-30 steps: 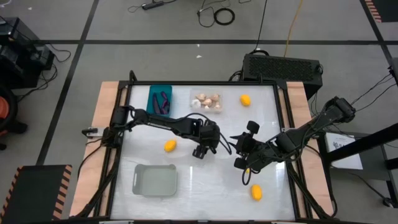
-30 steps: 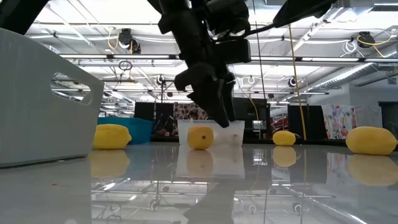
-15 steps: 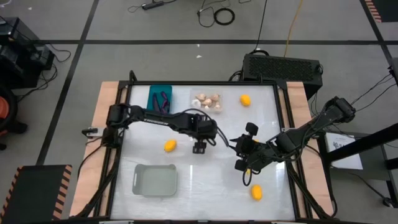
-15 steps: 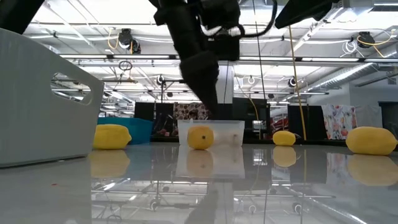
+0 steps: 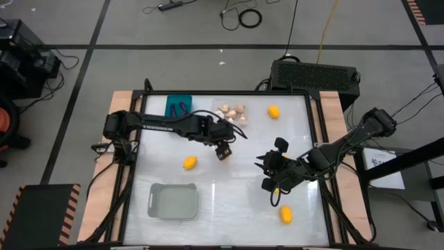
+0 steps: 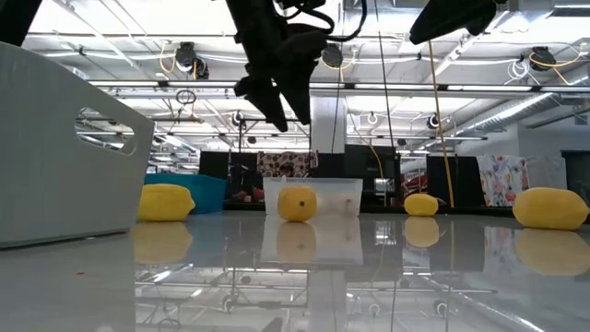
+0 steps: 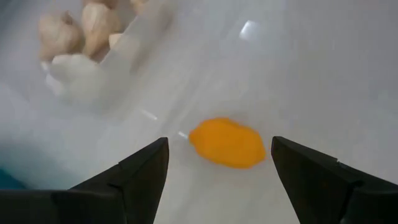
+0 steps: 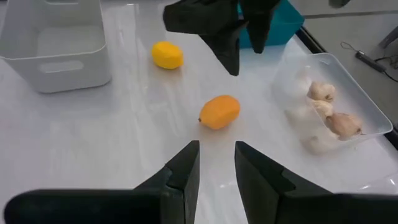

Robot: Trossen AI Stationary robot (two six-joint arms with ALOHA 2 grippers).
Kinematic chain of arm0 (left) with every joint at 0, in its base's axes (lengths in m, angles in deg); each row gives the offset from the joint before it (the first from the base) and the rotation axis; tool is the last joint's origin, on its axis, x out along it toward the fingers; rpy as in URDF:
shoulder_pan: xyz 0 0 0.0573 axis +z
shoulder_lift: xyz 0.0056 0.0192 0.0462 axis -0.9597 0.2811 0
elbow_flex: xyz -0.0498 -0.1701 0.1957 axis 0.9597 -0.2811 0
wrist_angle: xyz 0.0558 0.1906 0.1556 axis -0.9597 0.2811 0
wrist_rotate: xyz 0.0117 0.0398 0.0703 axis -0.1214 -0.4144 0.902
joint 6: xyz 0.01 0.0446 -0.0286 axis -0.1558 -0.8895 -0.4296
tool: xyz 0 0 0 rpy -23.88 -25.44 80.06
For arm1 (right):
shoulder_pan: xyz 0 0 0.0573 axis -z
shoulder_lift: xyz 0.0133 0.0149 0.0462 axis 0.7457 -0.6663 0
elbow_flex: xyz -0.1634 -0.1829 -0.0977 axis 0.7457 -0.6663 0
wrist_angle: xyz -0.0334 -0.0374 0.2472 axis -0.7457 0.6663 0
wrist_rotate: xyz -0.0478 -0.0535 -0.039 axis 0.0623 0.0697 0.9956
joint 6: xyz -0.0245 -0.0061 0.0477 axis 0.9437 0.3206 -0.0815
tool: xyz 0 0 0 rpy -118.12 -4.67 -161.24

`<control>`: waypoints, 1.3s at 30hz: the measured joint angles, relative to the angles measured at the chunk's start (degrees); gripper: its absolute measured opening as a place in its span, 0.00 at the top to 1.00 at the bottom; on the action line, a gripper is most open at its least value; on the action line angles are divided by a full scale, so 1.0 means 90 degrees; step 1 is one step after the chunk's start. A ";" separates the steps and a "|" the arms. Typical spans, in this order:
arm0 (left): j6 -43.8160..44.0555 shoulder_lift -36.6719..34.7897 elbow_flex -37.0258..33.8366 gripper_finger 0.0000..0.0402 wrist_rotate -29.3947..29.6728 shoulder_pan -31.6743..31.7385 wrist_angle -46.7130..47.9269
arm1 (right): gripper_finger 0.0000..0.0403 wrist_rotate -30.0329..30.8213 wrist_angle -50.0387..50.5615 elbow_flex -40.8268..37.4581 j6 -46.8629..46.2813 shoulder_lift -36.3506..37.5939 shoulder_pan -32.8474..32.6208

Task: Sort produce into baskets
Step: Put the lemon into the gray bin

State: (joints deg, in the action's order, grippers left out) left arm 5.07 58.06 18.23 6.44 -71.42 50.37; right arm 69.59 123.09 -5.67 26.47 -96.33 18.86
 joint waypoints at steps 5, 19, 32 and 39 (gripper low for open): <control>0.0610 0.0125 0.0000 0.28 0.0006 0.0112 0.0202 | 0.77 -0.0009 -0.0012 0.0000 -0.0014 0.0000 0.0000; 0.2442 0.0194 -0.0124 0.28 -0.0348 0.0099 0.0762 | 0.77 -0.0009 0.0203 0.0000 -0.0735 0.0000 -0.0104; 0.4240 0.0229 -0.0124 0.28 0.0021 0.0081 0.0141 | 0.77 0.0018 0.1120 0.0000 -0.1122 0.0000 -0.0973; 0.5055 0.0451 -0.0126 0.28 0.0064 0.0062 -0.0285 | 0.77 0.0026 0.1707 0.0000 -0.1379 0.0000 -0.1496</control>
State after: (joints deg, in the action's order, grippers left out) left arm 50.57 62.11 17.09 7.02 -70.86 47.80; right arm 69.83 138.46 -5.67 14.06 -96.33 5.40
